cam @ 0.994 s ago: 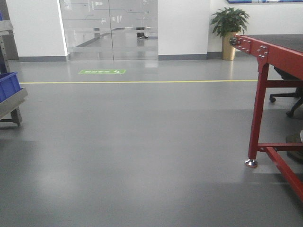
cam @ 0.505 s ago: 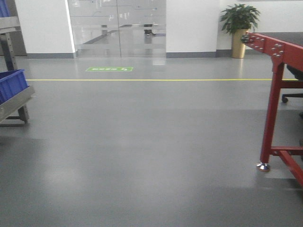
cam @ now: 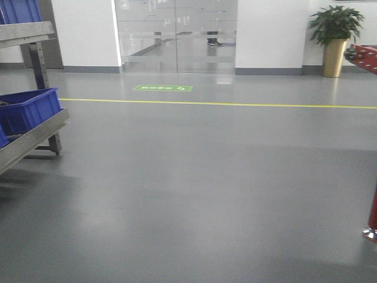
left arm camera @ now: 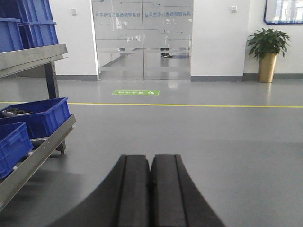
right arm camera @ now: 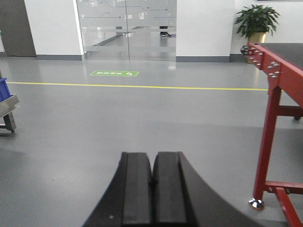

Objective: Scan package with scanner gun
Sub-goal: 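Drive the base forward and turn toward the red-framed table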

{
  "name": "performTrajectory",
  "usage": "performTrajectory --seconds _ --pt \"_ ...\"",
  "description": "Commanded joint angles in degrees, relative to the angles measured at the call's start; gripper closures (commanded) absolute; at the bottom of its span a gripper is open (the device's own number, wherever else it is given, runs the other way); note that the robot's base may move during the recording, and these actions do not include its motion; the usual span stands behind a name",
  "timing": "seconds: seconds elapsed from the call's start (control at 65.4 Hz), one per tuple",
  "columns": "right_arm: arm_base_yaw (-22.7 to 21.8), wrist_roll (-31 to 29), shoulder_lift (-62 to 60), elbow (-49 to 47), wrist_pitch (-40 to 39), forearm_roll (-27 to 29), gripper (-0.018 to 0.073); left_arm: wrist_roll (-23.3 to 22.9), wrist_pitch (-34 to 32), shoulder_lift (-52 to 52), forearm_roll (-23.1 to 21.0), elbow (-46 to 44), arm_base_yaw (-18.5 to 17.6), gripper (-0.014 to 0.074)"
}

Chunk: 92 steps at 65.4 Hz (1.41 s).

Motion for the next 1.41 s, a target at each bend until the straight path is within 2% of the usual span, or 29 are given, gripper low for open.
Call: performTrajectory --seconds 0.0,1.391 --pt "-0.3 0.04 -0.19 -0.03 -1.3 -0.28 0.0713 -0.49 -0.79 -0.25 0.0 -0.16 -0.26 0.0707" --pt "-0.3 0.04 -0.19 -0.03 -1.3 -0.28 0.0713 -0.49 -0.79 -0.25 0.0 -0.16 -0.26 0.0707"
